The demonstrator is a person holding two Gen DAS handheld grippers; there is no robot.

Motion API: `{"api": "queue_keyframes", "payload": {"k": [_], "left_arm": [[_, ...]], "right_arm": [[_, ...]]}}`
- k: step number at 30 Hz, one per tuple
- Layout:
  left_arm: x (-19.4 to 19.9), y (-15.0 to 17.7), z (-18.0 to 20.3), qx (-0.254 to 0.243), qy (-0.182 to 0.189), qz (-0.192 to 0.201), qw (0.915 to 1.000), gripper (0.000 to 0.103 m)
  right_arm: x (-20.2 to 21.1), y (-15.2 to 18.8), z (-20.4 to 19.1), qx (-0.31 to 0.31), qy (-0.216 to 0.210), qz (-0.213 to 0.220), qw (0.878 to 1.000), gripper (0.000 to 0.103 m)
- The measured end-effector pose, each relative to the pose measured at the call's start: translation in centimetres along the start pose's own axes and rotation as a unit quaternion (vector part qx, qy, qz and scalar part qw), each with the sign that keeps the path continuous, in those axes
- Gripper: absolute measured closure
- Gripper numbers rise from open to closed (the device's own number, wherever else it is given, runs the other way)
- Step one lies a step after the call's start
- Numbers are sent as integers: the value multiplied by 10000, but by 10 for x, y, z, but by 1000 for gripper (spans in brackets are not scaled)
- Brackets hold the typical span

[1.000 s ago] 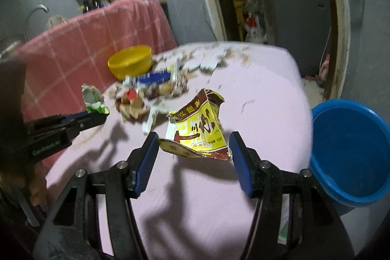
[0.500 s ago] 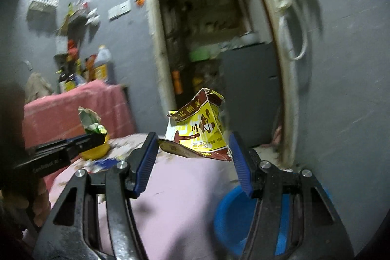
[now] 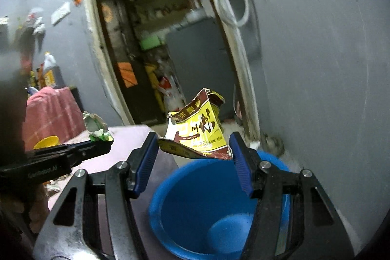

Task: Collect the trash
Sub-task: 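Carry both wrappers over the blue basin and open both tools to drop them, then move both tools back over the trash pile on the table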

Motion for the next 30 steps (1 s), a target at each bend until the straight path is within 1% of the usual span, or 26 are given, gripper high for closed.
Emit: {"api": "queue_keyframes", "payload": {"k": [2,4,8,11,14,16,18,20,21,22,23,25,26,27,30], "left_arm": [[-14,3,-3,92,78,-269,9996,82],[-23,6,-10,231,123,-458,9986,71],[-22,10,-21,385,106,-504,9979,67],[-8,16,-23,506,66,-354,9981,62],[24,23,-29,603,-57,54,9982,55],[46,29,-37,669,-191,350,9970,48],[72,35,-46,753,-336,715,9940,44],[94,39,-57,857,-502,1010,9899,34],[110,45,-65,951,-617,1220,9860,22],[122,47,-71,1020,-704,1380,9827,14],[138,53,-79,1111,-821,1613,9772,12],[167,65,-90,1229,-1020,1969,9673,4],[180,70,-94,1273,-1120,2087,9632,2],[194,79,-102,1333,-1255,2229,9575,2],[225,100,-112,1452,-1560,2436,9462,2]], "right_arm": [[-8,9,9,-116,41,-189,9997,34],[-17,14,15,-210,80,-368,9991,34],[-24,22,23,-322,141,-587,9977,33],[-19,19,20,-348,140,-578,9976,33],[-7,10,4,-193,143,-423,9988,31],[0,2,-12,-60,114,-283,9995,27],[13,-5,-29,97,44,-94,9999,23],[25,-11,-45,226,-27,74,9997,18],[31,-13,-54,298,-78,168,9994,14],[38,-16,-67,377,-146,276,9988,13],[42,-19,-79,439,-210,358,9982,8],[51,-21,-99,537,-342,521,9966,1],[56,-22,-113,590,-433,628,9953,0],[60,-22,-124,634,-509,706,9942,0],[66,-20,-154,725,-718,884,9908,0]]}}
Point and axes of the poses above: each gripper's, at about its wrist camera, not at the fingertips, and x roughly against the way its jaws point, z to its right, y to its underside, the point moved 4 cm from there along -x, roughly the way its jaws point, and after that the axes turned 10 degrees about -z, right-handed, at the moved point
